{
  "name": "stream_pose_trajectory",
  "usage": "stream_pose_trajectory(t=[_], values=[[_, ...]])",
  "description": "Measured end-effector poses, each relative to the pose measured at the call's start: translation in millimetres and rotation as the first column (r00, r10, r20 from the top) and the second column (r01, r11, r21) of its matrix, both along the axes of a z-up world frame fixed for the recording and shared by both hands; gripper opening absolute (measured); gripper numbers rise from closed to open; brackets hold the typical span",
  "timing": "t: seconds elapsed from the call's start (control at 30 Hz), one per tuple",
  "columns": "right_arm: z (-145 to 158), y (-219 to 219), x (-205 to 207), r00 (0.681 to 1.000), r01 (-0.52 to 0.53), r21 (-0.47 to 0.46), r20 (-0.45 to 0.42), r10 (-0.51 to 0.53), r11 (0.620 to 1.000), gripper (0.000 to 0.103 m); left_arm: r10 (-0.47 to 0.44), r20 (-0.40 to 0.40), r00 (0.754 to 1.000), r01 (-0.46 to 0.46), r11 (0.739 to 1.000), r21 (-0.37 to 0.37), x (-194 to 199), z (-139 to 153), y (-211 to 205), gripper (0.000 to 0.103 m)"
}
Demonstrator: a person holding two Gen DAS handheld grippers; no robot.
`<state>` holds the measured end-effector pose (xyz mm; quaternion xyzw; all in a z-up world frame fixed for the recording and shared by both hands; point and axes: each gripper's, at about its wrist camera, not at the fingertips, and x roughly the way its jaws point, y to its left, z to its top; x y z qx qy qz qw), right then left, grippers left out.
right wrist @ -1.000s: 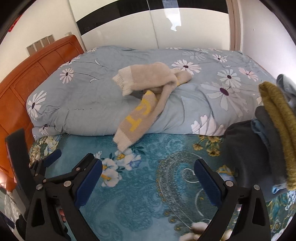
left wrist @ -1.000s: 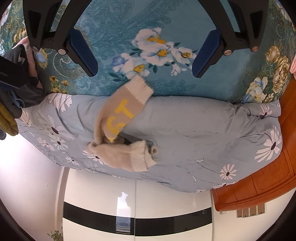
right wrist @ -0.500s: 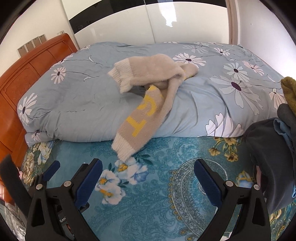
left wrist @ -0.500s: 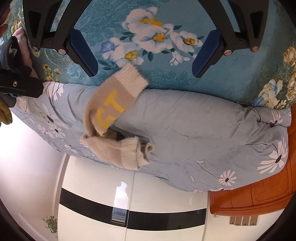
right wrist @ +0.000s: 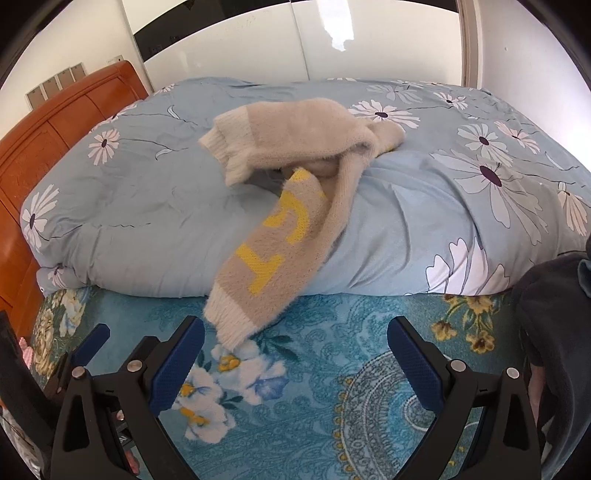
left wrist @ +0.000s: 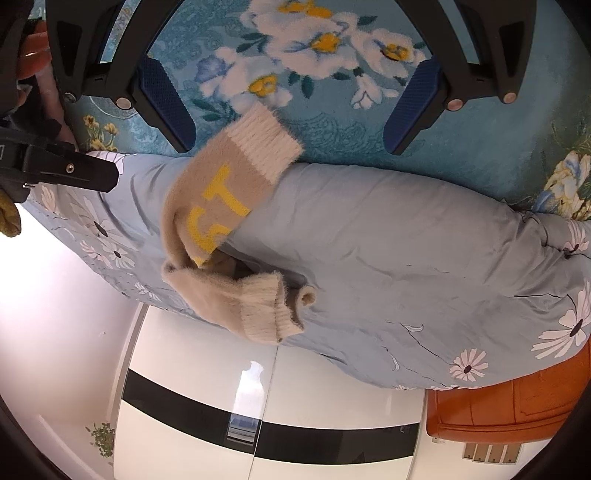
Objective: Fold clothes
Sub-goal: 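Move both grippers toward the beige sweater lying on the duvet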
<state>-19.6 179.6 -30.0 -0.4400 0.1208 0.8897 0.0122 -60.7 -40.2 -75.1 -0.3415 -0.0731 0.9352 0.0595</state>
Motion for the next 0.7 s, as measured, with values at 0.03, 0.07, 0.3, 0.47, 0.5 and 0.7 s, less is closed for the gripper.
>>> stream_pose_trajectory(t=[0.03, 0.07, 0.3, 0.47, 0.5, 0.7], values=[[-2, 1, -3, 1.000, -0.003, 0.000, 0.003, 0.003, 1.000, 0.100, -0.006, -0.002, 1.000, 0.006, 1.000, -0.002, -2, -1, 0, 0.103], [-4, 1, -7, 1.000, -0.006, 0.001, 0.006, 0.006, 1.000, 0.100, -0.013, -0.003, 1.000, 0.013, 1.000, -0.003, -4, -2, 1, 0.103], [-17, 1, -31, 0.999, -0.019, 0.004, 0.029, 0.019, 1.000, 0.100, -0.028, 0.010, 1.000, 0.028, 0.999, 0.029, -21, -12, -2, 0.103], [-22, 9, -40, 1.000, -0.002, -0.029, 0.029, 0.003, 1.000, 0.100, -0.014, 0.031, 0.999, 0.012, 0.996, 0.091, -36, -17, -9, 0.103], [-23, 11, -40, 1.000, 0.002, -0.034, 0.029, -0.001, 0.999, 0.100, -0.014, 0.031, 0.999, 0.011, 0.995, 0.095, -39, -17, -10, 0.103], [-27, 17, -40, 0.999, -0.026, -0.020, 0.032, 0.027, 0.999, 0.100, -0.024, 0.035, 0.999, 0.020, 0.994, 0.111, -59, -13, -8, 0.103]])
